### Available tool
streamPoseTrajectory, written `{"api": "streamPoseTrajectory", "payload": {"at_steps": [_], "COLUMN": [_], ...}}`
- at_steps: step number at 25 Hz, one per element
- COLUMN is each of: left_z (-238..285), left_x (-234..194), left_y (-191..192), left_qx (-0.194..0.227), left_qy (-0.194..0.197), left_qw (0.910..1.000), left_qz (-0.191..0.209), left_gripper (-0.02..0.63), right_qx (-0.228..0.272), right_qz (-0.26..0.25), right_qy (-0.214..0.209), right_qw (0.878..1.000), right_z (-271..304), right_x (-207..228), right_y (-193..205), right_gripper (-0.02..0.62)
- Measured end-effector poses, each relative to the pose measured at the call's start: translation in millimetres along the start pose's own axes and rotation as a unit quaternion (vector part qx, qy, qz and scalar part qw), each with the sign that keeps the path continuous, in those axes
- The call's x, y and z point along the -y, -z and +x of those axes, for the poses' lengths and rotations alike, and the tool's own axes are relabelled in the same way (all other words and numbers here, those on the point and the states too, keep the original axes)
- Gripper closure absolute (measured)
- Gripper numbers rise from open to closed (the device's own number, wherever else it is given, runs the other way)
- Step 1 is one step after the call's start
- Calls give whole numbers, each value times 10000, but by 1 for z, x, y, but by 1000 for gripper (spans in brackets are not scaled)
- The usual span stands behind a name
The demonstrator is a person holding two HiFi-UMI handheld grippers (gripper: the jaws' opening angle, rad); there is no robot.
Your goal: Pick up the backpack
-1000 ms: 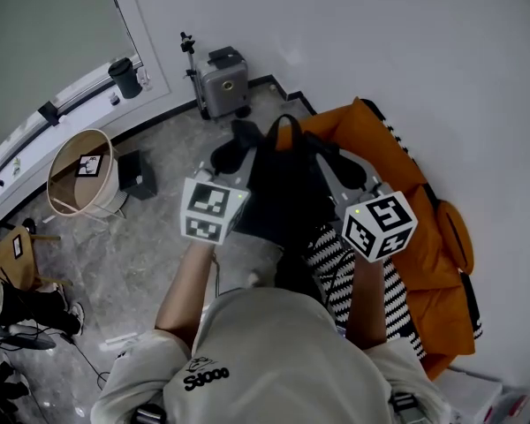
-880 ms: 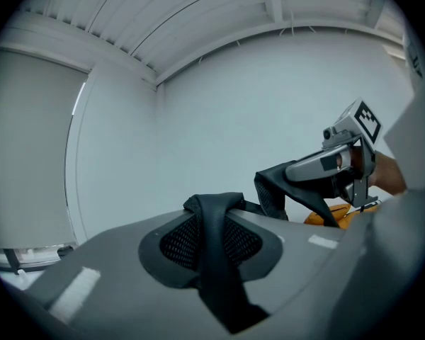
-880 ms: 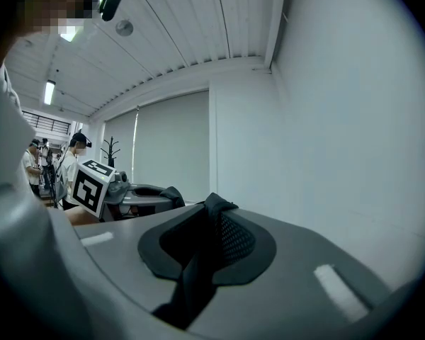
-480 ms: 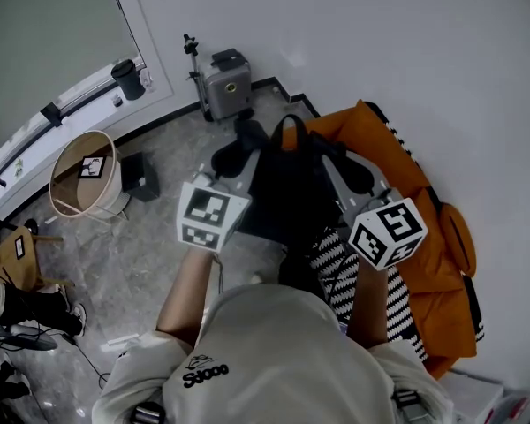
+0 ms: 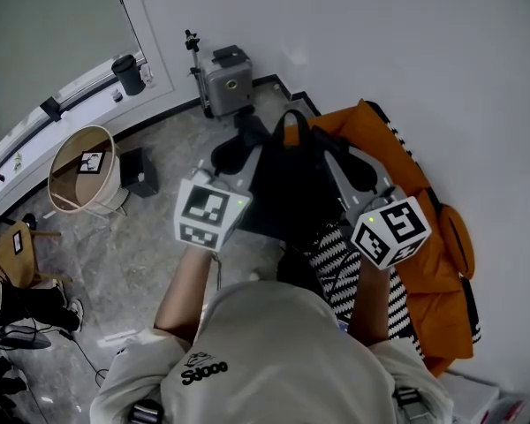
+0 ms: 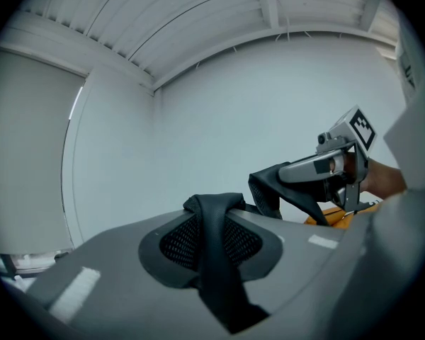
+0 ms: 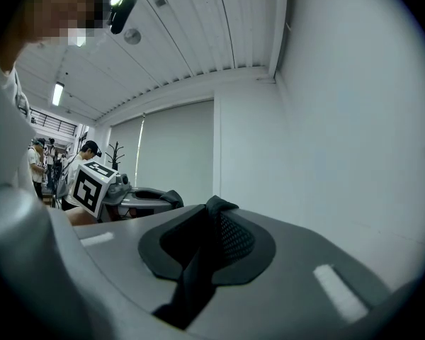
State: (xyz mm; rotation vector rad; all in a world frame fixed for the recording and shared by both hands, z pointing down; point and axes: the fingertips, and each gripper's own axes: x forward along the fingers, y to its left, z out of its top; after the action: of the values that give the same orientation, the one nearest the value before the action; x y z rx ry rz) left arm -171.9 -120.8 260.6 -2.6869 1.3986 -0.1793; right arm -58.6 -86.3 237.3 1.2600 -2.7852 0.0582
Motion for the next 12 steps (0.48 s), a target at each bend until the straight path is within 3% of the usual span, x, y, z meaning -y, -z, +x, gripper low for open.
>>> {"api": "streamPoseTrajectory", "payload": {"at_steps": [12], "left_z": [1], "left_x": [-6], "left_y": [8], "left_qx": [-81], "left_qy": [-41], "left_qw": [10000], "left_qz": [-35], "left_gripper": [529], "right_qx": [-82], "right_qz": [-40], "right_qy": [-79], "right_qw": [9999], "right_z": [8], "right_x": [-1], "right_y": [8], "right_gripper": [558]}}
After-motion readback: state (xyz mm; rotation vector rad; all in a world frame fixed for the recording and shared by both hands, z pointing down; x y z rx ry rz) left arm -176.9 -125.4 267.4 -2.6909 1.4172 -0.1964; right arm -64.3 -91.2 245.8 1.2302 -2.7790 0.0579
